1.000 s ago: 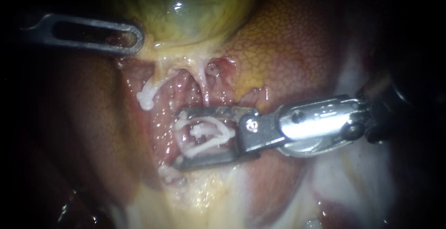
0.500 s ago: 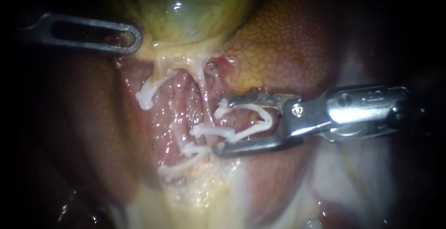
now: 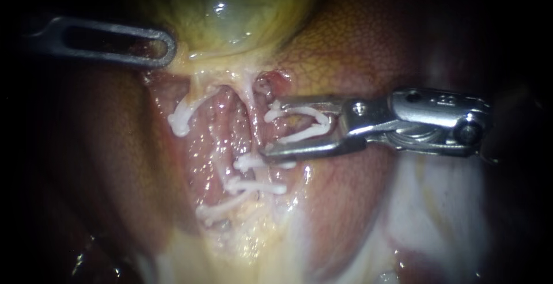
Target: Clipping third clip right tube
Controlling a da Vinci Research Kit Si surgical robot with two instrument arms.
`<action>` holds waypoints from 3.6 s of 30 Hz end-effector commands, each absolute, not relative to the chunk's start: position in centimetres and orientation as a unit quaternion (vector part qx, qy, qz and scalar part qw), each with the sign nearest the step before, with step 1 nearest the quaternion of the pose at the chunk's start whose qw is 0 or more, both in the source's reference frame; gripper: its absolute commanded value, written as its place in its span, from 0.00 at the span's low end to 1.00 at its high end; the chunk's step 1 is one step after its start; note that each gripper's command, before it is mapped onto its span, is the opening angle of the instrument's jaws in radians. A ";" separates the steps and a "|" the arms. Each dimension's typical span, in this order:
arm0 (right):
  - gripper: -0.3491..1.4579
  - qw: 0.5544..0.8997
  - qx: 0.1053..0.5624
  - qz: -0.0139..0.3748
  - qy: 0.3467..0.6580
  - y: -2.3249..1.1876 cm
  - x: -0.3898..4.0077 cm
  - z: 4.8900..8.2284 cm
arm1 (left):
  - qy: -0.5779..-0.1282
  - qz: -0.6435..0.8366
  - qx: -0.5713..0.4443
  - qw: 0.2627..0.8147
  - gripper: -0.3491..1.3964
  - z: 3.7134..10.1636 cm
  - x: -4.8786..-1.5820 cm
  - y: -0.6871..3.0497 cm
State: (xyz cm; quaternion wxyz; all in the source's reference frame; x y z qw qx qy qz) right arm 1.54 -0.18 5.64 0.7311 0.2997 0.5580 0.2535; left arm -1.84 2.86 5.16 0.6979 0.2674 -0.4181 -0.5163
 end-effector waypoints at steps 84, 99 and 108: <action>0.38 0.551 0.436 0.324 0.633 -0.02 2.07 5.66 | -0.418 -0.516 0.267 0.698 0.00 5.16 -1.84 2.84; 0.37 0.536 0.485 0.369 0.584 -0.35 2.16 5.95 | -0.418 -0.517 0.266 0.698 0.00 5.17 -1.85 2.84; 0.35 0.535 0.479 0.376 0.585 -0.21 2.12 5.81 | -0.418 -0.517 0.266 0.698 0.00 5.17 -1.85 2.84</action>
